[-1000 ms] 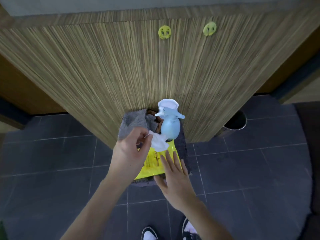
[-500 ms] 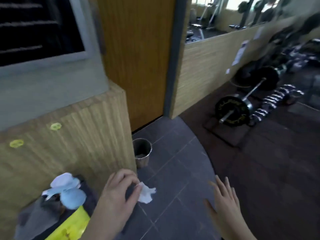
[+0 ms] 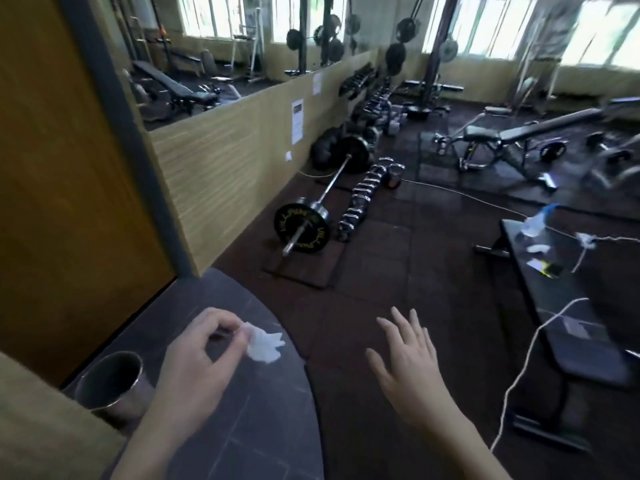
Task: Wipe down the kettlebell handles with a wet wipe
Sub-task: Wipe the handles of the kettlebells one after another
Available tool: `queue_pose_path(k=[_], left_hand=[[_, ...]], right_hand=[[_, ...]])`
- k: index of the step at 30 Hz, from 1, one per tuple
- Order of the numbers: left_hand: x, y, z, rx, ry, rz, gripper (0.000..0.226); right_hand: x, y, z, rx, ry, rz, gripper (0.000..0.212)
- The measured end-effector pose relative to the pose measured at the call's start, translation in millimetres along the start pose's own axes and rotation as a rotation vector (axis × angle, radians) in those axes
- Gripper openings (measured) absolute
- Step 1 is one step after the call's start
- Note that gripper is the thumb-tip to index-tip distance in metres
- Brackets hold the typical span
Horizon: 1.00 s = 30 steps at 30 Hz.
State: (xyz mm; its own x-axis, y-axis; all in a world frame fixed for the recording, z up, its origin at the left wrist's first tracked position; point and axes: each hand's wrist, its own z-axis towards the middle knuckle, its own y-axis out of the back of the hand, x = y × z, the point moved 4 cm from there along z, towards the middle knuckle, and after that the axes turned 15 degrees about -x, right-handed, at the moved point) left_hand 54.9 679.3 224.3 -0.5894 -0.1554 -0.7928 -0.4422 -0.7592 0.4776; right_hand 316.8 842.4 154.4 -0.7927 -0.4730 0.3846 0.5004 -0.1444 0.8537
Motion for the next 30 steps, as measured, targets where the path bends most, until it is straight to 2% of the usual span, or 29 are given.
queue_pose_path(k=[5,9,12,15,21,25,28,30], left_hand=[[-67,-105,32,0.087,-0.082,-0.032,0.015],[-94,-174,68,0.126,-0.074,-0.106,0.012],[-95,-230,108,0.162,-0.069,-0.113,0.013],[-88,-292,160,0.141,0.022,-0.184,0.012],[-74,-393,282,0.081,0.087,-0.122,0.014],[-86,-451,357,0.115,-0.020,-0.010,0.015],[-98,-497,407,0.079,0.013,-0.041,0.013],[-100,-539,436,0.136,-0.015,0.030,0.017]], right_hand=[[-77,31,44,-0.025,-0.045,-0.018,0.056],[-126,26,96,-0.050,-0.064,-0.026,0.055],[-160,11,152,-0.039,-0.067,-0.020,0.055],[-191,-11,227,-0.029,-0.041,-0.005,0.056],[-237,-49,381,0.008,-0.092,0.030,0.057],[-268,-71,469,0.028,-0.089,0.032,0.058],[-300,-86,529,0.044,-0.097,0.048,0.058],[-323,-97,569,0.076,-0.078,0.059,0.058]])
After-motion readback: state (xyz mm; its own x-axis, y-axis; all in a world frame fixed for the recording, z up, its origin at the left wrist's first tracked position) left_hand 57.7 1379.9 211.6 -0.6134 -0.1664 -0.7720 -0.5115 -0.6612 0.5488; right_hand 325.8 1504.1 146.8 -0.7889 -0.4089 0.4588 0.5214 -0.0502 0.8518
